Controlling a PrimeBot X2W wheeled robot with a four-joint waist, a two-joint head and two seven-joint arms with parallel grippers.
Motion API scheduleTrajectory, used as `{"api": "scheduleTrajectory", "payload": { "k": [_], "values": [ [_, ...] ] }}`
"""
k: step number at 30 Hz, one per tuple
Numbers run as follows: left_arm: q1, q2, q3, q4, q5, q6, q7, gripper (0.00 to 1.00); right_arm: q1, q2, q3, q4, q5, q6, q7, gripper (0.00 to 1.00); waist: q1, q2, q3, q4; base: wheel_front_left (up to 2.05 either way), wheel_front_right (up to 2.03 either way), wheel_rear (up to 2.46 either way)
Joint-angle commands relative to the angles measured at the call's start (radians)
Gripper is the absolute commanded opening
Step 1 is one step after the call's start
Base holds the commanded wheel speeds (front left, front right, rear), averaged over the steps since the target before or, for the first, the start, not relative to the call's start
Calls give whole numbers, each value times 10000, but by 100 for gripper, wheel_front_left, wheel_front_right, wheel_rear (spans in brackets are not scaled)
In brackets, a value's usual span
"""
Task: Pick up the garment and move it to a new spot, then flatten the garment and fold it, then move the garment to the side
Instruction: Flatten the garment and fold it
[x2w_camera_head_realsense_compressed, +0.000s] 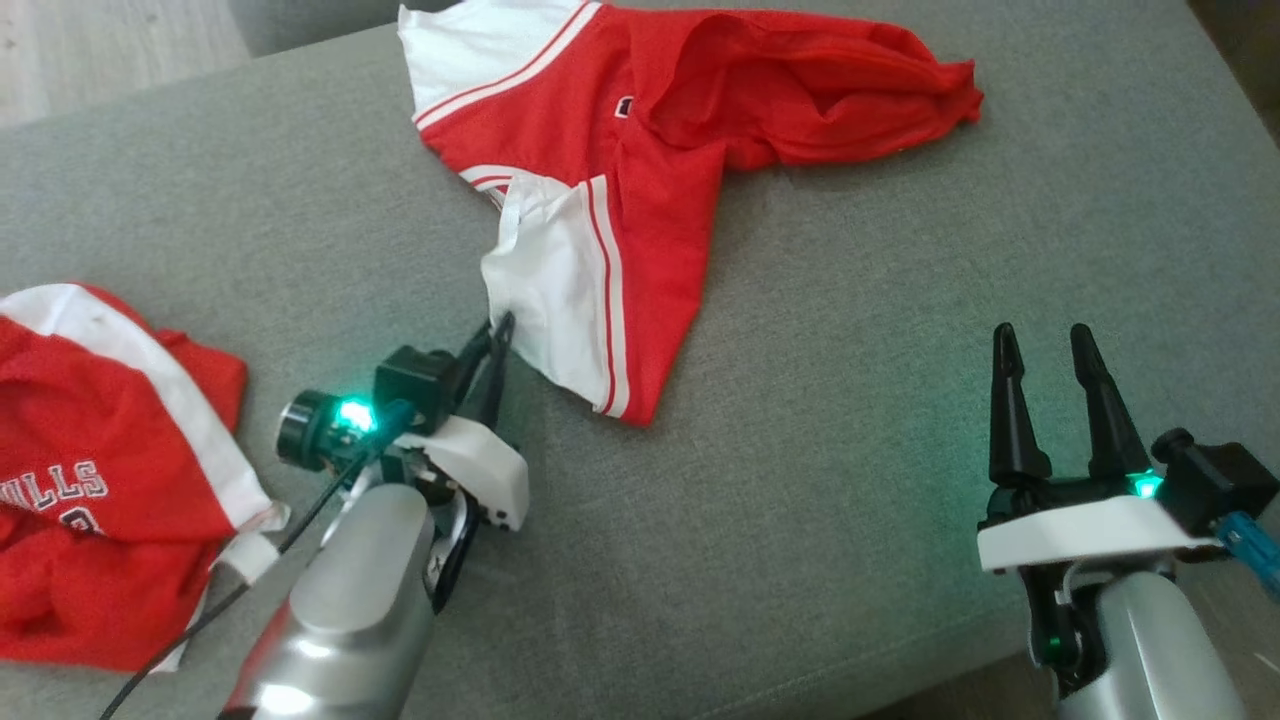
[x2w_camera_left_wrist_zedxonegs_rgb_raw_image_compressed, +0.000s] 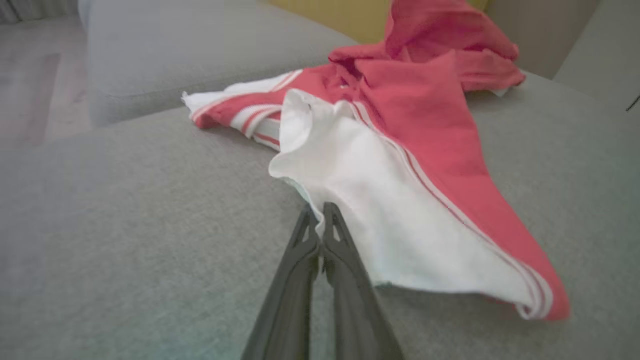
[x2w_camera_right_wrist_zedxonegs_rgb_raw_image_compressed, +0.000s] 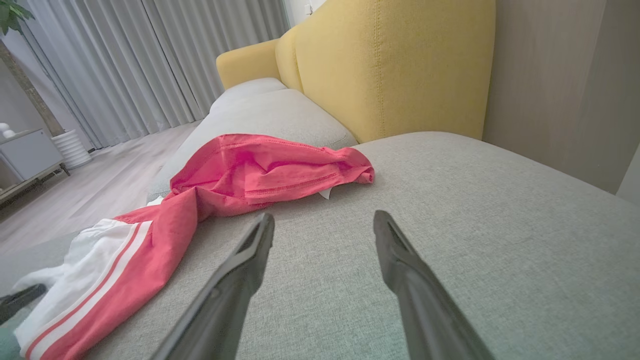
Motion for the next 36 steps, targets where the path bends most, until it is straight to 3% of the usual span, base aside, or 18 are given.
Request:
{"api": "scheduleTrajectory", "payload": {
  "k": [1,6,15,22,29,36],
  "values": [
    [-485,266,450,-470,-82,179,-396,0,-186,-49,167,-213,-43,-7,-105,100,0,0,-123,81,0,0,0],
    [-1011,665,620,-1235,86,380,-926,0,-243,-49,171,-140,-33,-7,-106,100,0,0,-382,191,0,0,0],
    [-2248,1643,260,-4028,1287,543,-1211,0,-173,-49,115,-30,109,-7,-107,100,0,0,-778,571,0,0,0],
    [-2297,2729,-431,-6091,2286,175,-849,0,-144,-49,91,30,245,-7,-108,100,0,0,-927,1064,0,0,0],
    [-1158,3820,-2536,-7531,3536,-471,-627,0,-171,-49,-66,145,258,-7,-108,100,0,0,-1029,1518,0,0,0],
    [265,4460,-5441,-7309,3904,-687,-368,0,-218,-49,-290,319,145,-7,-108,100,0,0,-1260,1980,0,0,0]
  ]
}}
